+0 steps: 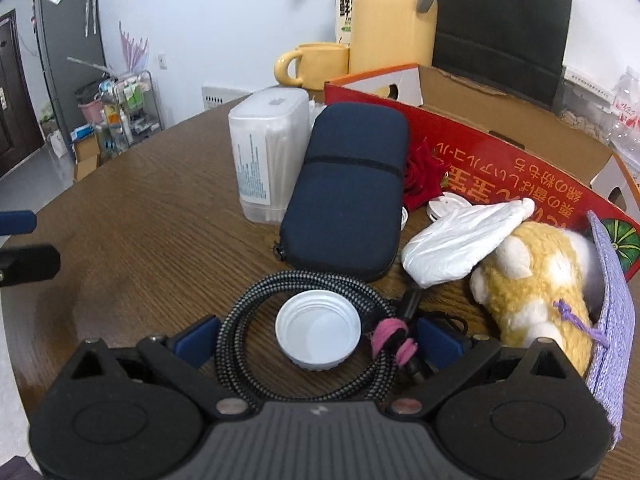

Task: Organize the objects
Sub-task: 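Grasp the braided black cable with the right tool, then grasp the white bottle cap with the left tool, then drop the white cap into the box with the left tool while the right tool drops the cable, then grasp the purple cloth bag with the right tool, then grasp the clear plastic container with the left tool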

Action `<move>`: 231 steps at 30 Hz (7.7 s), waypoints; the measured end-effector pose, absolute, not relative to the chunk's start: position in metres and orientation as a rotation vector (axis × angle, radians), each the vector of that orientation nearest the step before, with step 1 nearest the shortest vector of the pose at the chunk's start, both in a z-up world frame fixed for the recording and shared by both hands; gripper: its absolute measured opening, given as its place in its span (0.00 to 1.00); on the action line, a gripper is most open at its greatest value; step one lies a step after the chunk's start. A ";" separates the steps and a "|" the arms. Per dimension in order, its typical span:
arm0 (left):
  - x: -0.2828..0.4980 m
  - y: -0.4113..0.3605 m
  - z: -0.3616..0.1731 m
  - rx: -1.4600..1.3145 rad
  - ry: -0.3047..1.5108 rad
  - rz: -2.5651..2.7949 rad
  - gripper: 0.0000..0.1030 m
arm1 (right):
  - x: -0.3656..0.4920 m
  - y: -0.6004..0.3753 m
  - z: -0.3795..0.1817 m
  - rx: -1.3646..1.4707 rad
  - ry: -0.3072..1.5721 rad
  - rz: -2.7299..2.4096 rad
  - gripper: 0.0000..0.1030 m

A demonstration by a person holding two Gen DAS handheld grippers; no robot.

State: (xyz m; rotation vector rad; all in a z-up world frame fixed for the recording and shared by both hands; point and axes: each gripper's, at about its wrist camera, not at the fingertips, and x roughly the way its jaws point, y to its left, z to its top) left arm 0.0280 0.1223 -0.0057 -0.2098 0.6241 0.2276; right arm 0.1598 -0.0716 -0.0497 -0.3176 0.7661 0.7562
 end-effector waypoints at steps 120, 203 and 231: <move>0.337 0.010 0.034 -0.154 0.469 0.290 1.00 | 0.364 -0.125 -0.004 -0.102 0.562 0.360 1.00; 0.102 0.076 0.023 -0.125 0.451 0.237 1.00 | 0.245 -0.241 -0.053 0.062 0.635 0.406 0.21; 0.190 0.055 -0.008 -0.136 0.457 0.437 0.96 | 0.191 -0.217 -0.034 -0.093 0.371 0.413 0.11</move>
